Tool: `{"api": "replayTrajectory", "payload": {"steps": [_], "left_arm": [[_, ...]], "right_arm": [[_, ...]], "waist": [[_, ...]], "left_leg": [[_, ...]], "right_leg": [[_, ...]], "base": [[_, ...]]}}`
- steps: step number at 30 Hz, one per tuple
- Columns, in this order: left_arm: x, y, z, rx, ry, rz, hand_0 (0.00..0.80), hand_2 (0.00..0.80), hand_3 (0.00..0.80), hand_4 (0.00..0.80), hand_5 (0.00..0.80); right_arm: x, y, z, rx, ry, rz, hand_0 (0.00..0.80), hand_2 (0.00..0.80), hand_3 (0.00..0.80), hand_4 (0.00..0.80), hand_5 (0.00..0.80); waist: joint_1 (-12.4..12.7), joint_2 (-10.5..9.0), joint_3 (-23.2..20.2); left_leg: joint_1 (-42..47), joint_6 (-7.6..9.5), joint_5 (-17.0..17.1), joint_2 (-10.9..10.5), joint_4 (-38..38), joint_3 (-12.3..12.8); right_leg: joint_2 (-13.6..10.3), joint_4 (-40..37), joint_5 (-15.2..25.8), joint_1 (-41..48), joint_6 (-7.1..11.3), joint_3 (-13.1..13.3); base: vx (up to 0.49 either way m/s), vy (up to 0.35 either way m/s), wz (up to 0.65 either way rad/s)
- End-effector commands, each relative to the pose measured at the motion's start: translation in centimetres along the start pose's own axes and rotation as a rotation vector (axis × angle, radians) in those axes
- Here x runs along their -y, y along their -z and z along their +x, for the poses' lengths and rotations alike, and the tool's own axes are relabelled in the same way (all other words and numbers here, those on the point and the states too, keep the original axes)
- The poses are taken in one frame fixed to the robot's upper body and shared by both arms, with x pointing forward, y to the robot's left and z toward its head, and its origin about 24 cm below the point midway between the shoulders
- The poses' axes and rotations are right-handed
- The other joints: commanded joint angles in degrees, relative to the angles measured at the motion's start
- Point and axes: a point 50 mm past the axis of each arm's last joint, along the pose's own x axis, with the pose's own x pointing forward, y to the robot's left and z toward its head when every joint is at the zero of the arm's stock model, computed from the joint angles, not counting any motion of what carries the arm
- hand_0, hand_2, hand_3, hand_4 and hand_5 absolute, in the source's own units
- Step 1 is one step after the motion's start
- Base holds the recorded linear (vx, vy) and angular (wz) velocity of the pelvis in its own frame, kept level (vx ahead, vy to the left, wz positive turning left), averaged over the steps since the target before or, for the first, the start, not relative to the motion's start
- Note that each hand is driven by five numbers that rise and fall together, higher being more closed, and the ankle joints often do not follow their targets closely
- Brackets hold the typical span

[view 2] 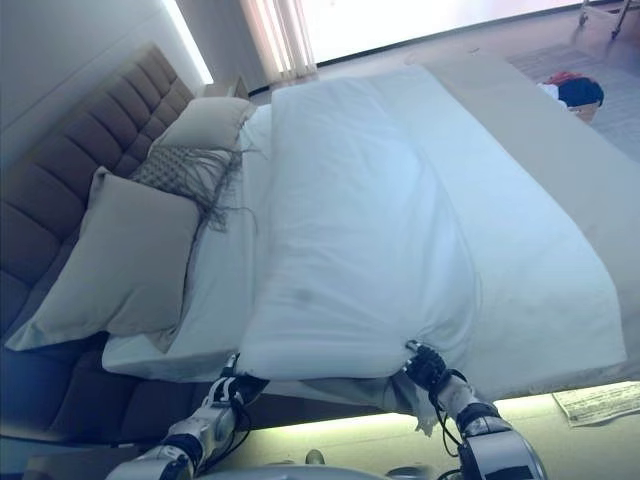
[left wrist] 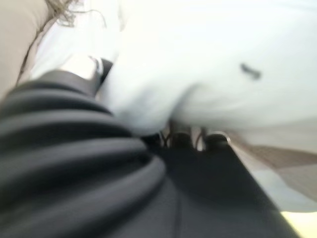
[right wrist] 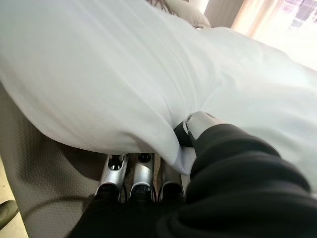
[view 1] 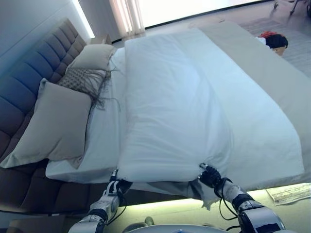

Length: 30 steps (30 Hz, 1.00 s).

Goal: Make the bed neatly

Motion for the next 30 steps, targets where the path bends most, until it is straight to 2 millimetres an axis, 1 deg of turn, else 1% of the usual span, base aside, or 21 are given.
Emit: {"api": "replayTrajectory", "payload": {"steps": [1,2,3,4,5,6,7,8,9,10,11,12,13,15,18,19,22,24,27,28,30], "left_arm": [[3.6,-11.5,-3.8,0.385,0.168,0.038,0.8,0.8,0.8,0.8,0.8],[3.7,-11.3,-3.7,0.389,0.172,0.048,0.8,0.8,0.8,0.8,0.8],[3.8,-11.0,-3.4,0.391,0.174,0.062,0.8,0.8,0.8,0.8,0.8],[4.0,-10.6,-3.1,0.391,0.176,0.077,0.8,0.8,0.8,0.8,0.8],[4.2,-10.3,-2.8,0.384,0.18,0.091,0.8,0.8,0.8,0.8,0.8],[4.6,-9.7,-2.3,0.372,0.192,0.095,0.8,0.8,0.8,0.8,0.8],[5.2,-9.2,-1.9,0.356,0.201,0.108,0.8,0.8,0.8,0.8,0.8],[5.7,-8.7,-1.5,0.342,0.209,0.117,0.8,0.8,0.8,0.8,0.8],[6.0,-8.4,-1.2,0.339,0.206,0.115,0.8,0.8,0.8,0.8,0.8],[6.1,-8.1,-1.1,0.337,0.199,0.118,0.8,0.8,0.8,0.8,0.8],[6.0,-7.9,-1.0,0.34,0.195,0.118,0.8,0.8,0.8,0.8,0.8],[5.5,-7.9,-1.1,0.347,0.195,0.105,0.8,0.8,0.8,0.8,0.8],[5.1,-7.8,-1.2,0.352,0.191,0.097,0.8,0.8,0.8,0.8,0.8],[4.6,-8.0,-1.3,0.356,0.174,0.08,0.8,0.8,0.8,0.8,0.8],[4.4,-7.4,-1.0,0.337,0.167,0.073,0.8,0.8,0.8,0.8,0.8],[4.7,-7.0,-0.7,0.326,0.173,0.069,0.8,0.8,0.8,0.8,0.8],[5.6,-5.9,0.1,0.303,0.204,0.045,0.8,0.8,0.8,0.8,0.8],[6.8,-5.6,0.5,0.293,0.228,0.032,0.8,0.8,0.8,0.8,0.8],[7.8,-5.4,0.9,0.285,0.25,0.029,0.8,0.8,0.8,0.8,0.8],[9.3,-5.2,1.3,0.278,0.281,0.032,0.8,0.8,0.8,0.8,0.8],[10.6,-4.9,1.6,0.27,0.304,0.038,0.8,0.8,0.8,0.8,0.8]], "right_arm": [[1.8,-1.5,-1.0,0.089,0.012,0.05,0.8,0.8,0.8,0.8,0.8],[1.8,-1.3,-0.9,0.081,0.001,0.053,0.8,0.8,0.8,0.8,0.8],[1.6,-1.2,-0.8,0.072,-0.009,0.05,0.8,0.8,0.8,0.8,0.8],[1.4,-1.3,-0.7,0.069,-0.013,0.047,0.8,0.8,0.8,0.8,0.8],[1.3,-1.4,-0.6,0.075,-0.006,0.047,0.8,0.8,0.8,0.8,0.8],[0.9,-1.4,-0.4,0.071,-0.004,0.048,0.8,0.8,0.8,0.8,0.8],[0.7,-1.5,-0.3,0.082,-0.005,0.056,0.8,0.8,0.8,0.8,0.8],[0.6,-2.0,-0.3,0.104,-0.007,0.062,0.8,0.8,0.8,0.8,0.8],[0.4,-2.3,-0.3,0.116,-0.006,0.065,0.8,0.8,0.8,0.8,0.8],[0.3,-2.6,-0.3,0.12,-0.003,0.068,0.8,0.8,0.8,0.8,0.8],[0.3,-2.8,-0.3,0.115,-0.001,0.067,0.8,0.8,0.8,0.8,0.8],[0.2,-2.7,-0.3,0.094,0.0,0.055,0.8,0.8,0.8,0.8,0.8],[0.1,-2.6,-0.2,0.08,0.002,0.047,0.8,0.8,0.8,0.8,0.8],[0.0,-2.5,-0.1,0.056,0.018,0.026,0.8,0.8,0.8,0.8,0.8],[0.5,-2.2,-0.2,0.041,0.05,0.013,0.8,0.8,0.8,0.8,0.8],[0.4,-2.5,-0.2,0.044,0.06,-0.003,0.8,0.8,0.8,0.8,0.8],[-0.5,-4.5,-0.1,0.067,0.076,-0.067,0.8,0.8,0.8,0.8,0.8],[-1.7,-5.8,0.1,0.079,0.074,-0.122,0.8,0.8,0.8,0.8,0.8],[-3.0,-6.7,0.4,0.088,0.07,-0.166,0.8,0.8,0.8,0.8,0.8],[-4.0,-7.3,0.6,0.1,0.059,-0.196,0.8,0.8,0.8,0.8,0.8],[-4.9,-7.9,0.8,0.105,0.048,-0.222,0.8,0.8,0.8,0.8,0.8]], "waist": [[2.8,-1.13,-0.1],[3.1,-1.71,-0.4],[3.3,-2.6,-0.6],[3.4,-3.19,-0.8],[3.5,-3.89,-0.7],[4.0,-4.24,-0.5],[3.8,-4.27,-0.2],[3.9,-4.41,0.4],[4.0,-4.83,1.0],[3.9,-5.15,1.6],[3.8,-5.68,2.2],[3.9,-6.07,2.7],[3.8,-6.08,2.9],[3.6,-5.45,3.0],[3.0,-3.78,3.8],[2.8,-3.19,4.4],[2.0,-1.11,6.6],[1.6,-0.2,8.5],[1.5,0.05,10.0],[1.5,-0.15,11.7],[1.7,-0.54,13.4]], "left_leg": [[-0.5,2.93,-6.8,0.7,4.7,0.1],[-0.9,3.02,-6.3,0.4,3.9,-0.4],[-1.3,2.95,-5.8,-0.3,3.0,-0.9],[-1.6,2.59,-5.3,-0.7,2.6,-1.6],[-2.6,2.41,-5.5,-1.5,3.4,-1.7],[-3.7,2.23,-4.9,-1.7,3.6,-2.3],[-4.6,2.22,-4.6,-1.8,3.6,-2.1],[-6.0,1.91,-4.2,-1.7,3.9,-1.5],[-7.1,1.29,-4.2,-0.6,5.5,-0.3],[-7.8,0.94,-4.6,0.1,7.5,0.1],[-8.8,0.52,-5.2,1.3,10.4,-0.8],[-9.3,0.0,-5.6,2.7,12.6,-2.4],[-9.3,-0.27,-5.8,3.7,13.4,-3.3],[-8.5,-0.73,-5.7,5.5,13.3,-4.8],[-8.4,-1.61,-4.8,6.6,12.1,-4.4],[-8.6,-1.82,-4.8,6.4,12.1,-4.5],[-9.9,-1.94,-5.3,5.0,13.0,-5.0],[-11.8,-1.72,-6.0,3.9,15.2,-5.6],[-14.2,-1.26,-6.7,3.0,17.6,-5.9],[-16.7,-0.82,-7.5,2.3,20.0,-5.9],[-19.4,-0.33,-8.3,1.8,22.7,-6.4]], "right_leg": [[5.2,15.5,1.1,-10.6,-4.49,5.3],[8.6,15.6,-1.1,-10.3,-5.0,4.8],[12.8,12.8,-3.3,-9.6,-5.78,4.6],[15.6,8.8,-4.9,-8.0,-7.4,4.5],[16.7,4.8,-4.8,-6.8,-8.29,4.3],[16.7,2.1,-4.9,-6.0,-9.17,4.3],[18.3,1.2,-5.0,-6.5,-9.72,5.5],[18.4,-0.4,-4.1,-7.0,-9.85,5.2],[18.1,-1.4,-3.7,-6.8,-10.14,4.0],[17.9,-1.7,-3.5,-6.8,-10.43,4.0],[17.3,-1.4,-3.3,-7.0,-10.68,4.4],[16.5,-0.4,-3.5,-7.4,-10.83,4.8],[16.1,0.5,-3.8,-7.9,-10.97,5.1],[15.4,3.1,-4.9,-9.5,-11.29,5.8],[13.7,6.4,-6.1,-11.4,-11.12,4.9],[12.9,7.3,-6.3,-12.2,-10.99,4.7],[11.1,9.6,-6.5,-14.9,-10.7,5.1],[10.0,12.0,-6.7,-17.4,-10.67,5.9],[9.1,14.2,-6.9,-19.9,-10.63,6.8],[8.6,16.0,-6.8,-22.4,-10.62,7.4],[8.3,18.1,-6.9,-24.9,-10.65,8.0]], "base": [[-0.112,-0.001,0.22],[-0.087,-0.101,0.13],[-0.057,-0.144,0.09],[-0.047,-0.137,0.04],[-0.075,-0.125,0.08],[-0.142,-0.099,0.33],[-0.24,-0.083,0.39],[-0.295,-0.048,0.37],[-0.268,-0.019,0.18],[-0.194,0.027,0.17],[-0.121,0.082,0.19],[-0.085,0.126,0.05],[-0.059,0.179,-0.07],[-0.063,0.22,-0.32],[-0.098,0.239,-0.25],[-0.168,0.305,-0.01],[-0.181,0.282,0.06],[-0.183,0.236,0.22],[-0.17,0.121,0.18],[-0.235,0.057,0.09],[-0.225,0.041,0.12]]}}
